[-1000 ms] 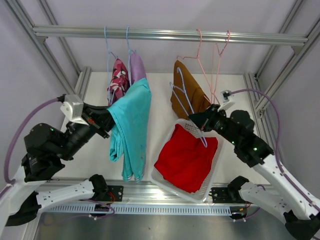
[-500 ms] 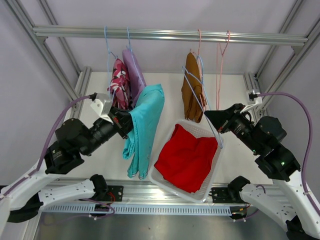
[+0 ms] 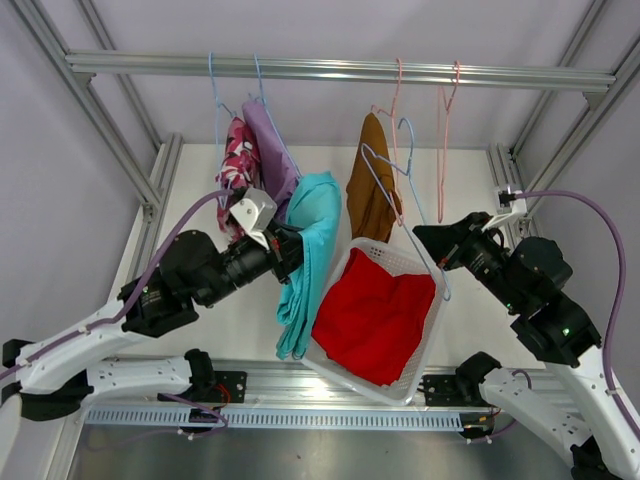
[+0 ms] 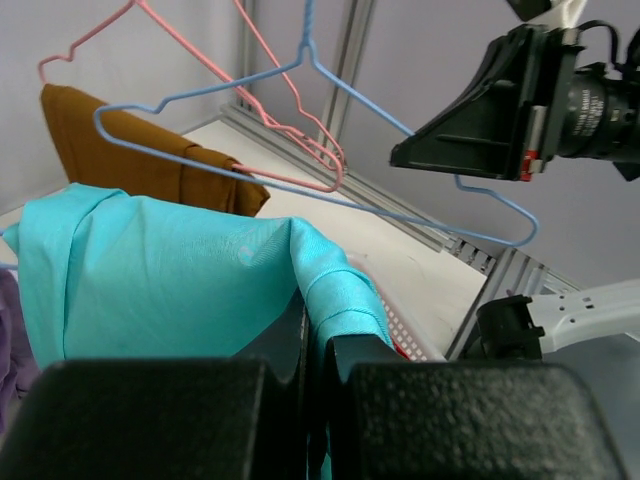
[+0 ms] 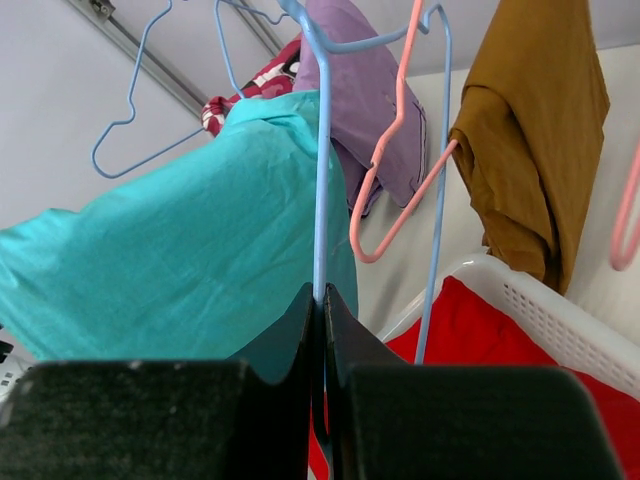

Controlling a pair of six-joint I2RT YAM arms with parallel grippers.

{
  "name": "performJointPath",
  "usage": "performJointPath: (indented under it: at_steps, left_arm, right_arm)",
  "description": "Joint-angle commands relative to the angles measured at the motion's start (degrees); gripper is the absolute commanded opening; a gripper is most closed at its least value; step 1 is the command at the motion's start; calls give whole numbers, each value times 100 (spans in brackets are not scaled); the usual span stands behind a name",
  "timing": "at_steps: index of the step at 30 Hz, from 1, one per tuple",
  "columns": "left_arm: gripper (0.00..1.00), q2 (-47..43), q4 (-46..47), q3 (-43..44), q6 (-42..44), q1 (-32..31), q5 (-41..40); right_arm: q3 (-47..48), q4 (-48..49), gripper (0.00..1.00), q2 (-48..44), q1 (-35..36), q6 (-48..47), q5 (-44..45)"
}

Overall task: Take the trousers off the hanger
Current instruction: Place the trousers in the bin.

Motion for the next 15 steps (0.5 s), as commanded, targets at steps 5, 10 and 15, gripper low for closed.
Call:
performJointPath:
  at_steps: [5, 10, 15]
  left_arm:
    - [1, 256, 615, 578, 134, -499, -91]
    - [1, 668, 711, 395, 318, -973, -380]
    - [1, 1301, 903, -449, -50, -1167, -679]
  right_arm:
    - [-162, 130, 0, -107, -130, -70, -32]
    - [-162, 112, 0, -150, -235, -70, -103]
    - [-65, -151, 0, -449, -288, -132, 11]
